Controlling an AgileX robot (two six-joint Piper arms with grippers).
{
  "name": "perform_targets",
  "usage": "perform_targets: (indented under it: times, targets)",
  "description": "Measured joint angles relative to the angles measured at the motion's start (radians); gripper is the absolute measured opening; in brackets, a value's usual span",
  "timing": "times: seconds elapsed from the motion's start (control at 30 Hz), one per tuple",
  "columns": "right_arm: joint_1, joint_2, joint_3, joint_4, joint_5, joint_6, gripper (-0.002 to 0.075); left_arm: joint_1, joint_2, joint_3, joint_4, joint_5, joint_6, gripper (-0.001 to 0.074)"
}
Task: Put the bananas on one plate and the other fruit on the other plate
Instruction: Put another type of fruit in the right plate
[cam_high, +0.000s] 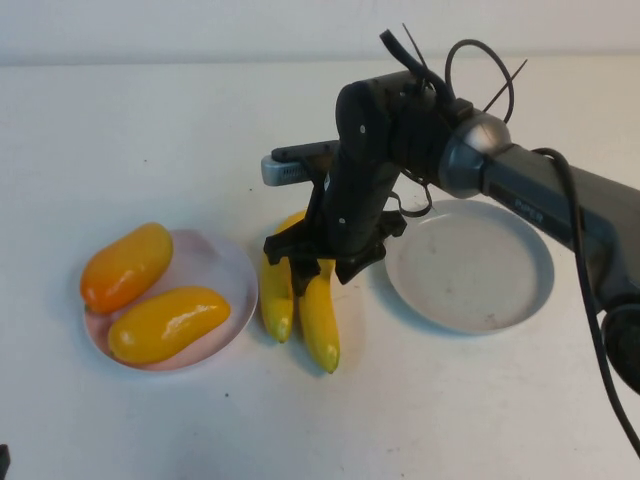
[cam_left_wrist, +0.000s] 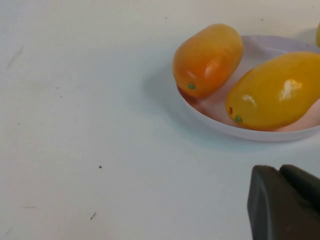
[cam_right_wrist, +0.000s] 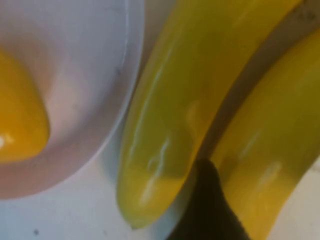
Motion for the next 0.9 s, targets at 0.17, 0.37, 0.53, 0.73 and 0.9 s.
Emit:
perform_targets:
  times: [0.17,0.37,0.53,0.73,0.9]
  targets:
    - [0.000,0.045,-0.043,-0.014,0.006,0.015,0.0435,0.000,0.000,0.000,0.000,0.000,0.000,-0.0004]
    - [0.000,0.075,-0.045,-0.013,0.008,0.015,0.0423,0.000,0.000,0.000,0.000,0.000,0.000,-0.0003]
    - [0.000,0.080,-0.046,-0.014,0.010,0.015,0.0320,0.000,0.000,0.000,0.000,0.000,0.000,-0.0004]
    - [0.000,0.079,-0.049,-0.002,0.010,0.015,0.0300,0.000,0.000,0.000,0.000,0.000,0.000,-0.0004]
    - [0.000,0.022,-0.053,-0.007,0.012,0.004,0.0300,0.000,0.000,0.000,0.000,0.002,0.000,-0.0004]
